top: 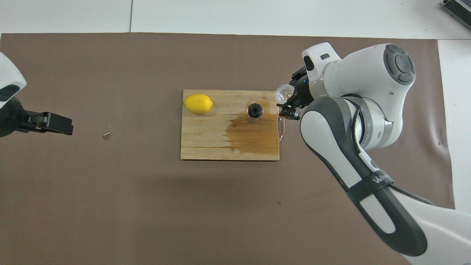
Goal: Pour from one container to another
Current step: 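Carry the white cup back and lower it onto the table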
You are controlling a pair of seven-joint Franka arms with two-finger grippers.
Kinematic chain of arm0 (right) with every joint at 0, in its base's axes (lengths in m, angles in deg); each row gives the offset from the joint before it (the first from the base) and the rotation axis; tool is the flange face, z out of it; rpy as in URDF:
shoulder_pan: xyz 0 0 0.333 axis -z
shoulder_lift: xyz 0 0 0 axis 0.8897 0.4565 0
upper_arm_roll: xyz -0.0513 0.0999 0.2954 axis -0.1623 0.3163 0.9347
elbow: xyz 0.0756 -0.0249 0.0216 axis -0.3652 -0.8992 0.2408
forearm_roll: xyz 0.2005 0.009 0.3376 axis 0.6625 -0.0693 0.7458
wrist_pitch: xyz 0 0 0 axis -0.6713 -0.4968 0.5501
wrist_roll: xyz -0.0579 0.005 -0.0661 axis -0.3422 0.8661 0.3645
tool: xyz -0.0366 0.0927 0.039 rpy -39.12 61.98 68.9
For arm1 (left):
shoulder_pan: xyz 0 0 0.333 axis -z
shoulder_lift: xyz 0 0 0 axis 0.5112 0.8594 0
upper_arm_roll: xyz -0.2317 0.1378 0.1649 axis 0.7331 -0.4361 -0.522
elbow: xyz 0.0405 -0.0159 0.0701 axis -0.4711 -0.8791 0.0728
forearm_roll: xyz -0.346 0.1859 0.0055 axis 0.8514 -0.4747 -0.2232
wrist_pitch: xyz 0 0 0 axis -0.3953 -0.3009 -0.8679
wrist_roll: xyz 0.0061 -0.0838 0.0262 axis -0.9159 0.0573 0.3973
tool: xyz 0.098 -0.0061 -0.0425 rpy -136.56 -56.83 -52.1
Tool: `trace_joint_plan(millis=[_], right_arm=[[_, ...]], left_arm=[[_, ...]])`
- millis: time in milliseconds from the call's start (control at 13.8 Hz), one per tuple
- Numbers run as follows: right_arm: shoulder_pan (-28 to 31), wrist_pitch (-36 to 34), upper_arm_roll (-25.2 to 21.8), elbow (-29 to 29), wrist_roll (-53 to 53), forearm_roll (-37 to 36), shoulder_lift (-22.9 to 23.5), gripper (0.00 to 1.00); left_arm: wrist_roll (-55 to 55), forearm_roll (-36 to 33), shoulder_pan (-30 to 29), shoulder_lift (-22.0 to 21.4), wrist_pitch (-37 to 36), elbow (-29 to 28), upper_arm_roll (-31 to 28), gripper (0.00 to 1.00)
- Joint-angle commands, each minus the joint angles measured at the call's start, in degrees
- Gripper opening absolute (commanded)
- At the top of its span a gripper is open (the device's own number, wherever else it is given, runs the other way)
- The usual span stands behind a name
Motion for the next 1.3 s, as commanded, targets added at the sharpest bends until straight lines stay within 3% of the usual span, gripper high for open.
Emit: trace_joint_plan(millis=[0,217,434,723,1229], right_arm=[[3.7,-1.4,0.6,-1.6,-6.5,3.6,-1.1,0.30],[8.1,-2.8,0.6,-3.0,-11.5,5.7,-1.6,0.30],[12.0,-1.9,0.5,-9.3,-24.3,11.4,-2.9,0.30],[16.3,-1.3,0.6,-13.2,-32.1,12.3,-2.9,0.30],[18.4,4.1,0.5,-16.8,-53.3,28.3,4.2,0.33]], left_arm=[[-0.4,0.6,-0.3,-1.0,-0.8,-0.5,-0.2,1.00],[-0.3,0.6,-0.3,-1.0,-0.7,-0.5,-0.2,1.00],[-0.4,0.6,-0.3,-1.0,-0.7,-0.5,-0.2,1.00],[-0.3,0.6,-0.3,-1.0,-0.7,-0.5,-0.2,1.00],[-0.4,0.6,-0.3,-1.0,-0.8,-0.5,-0.2,1.00]])
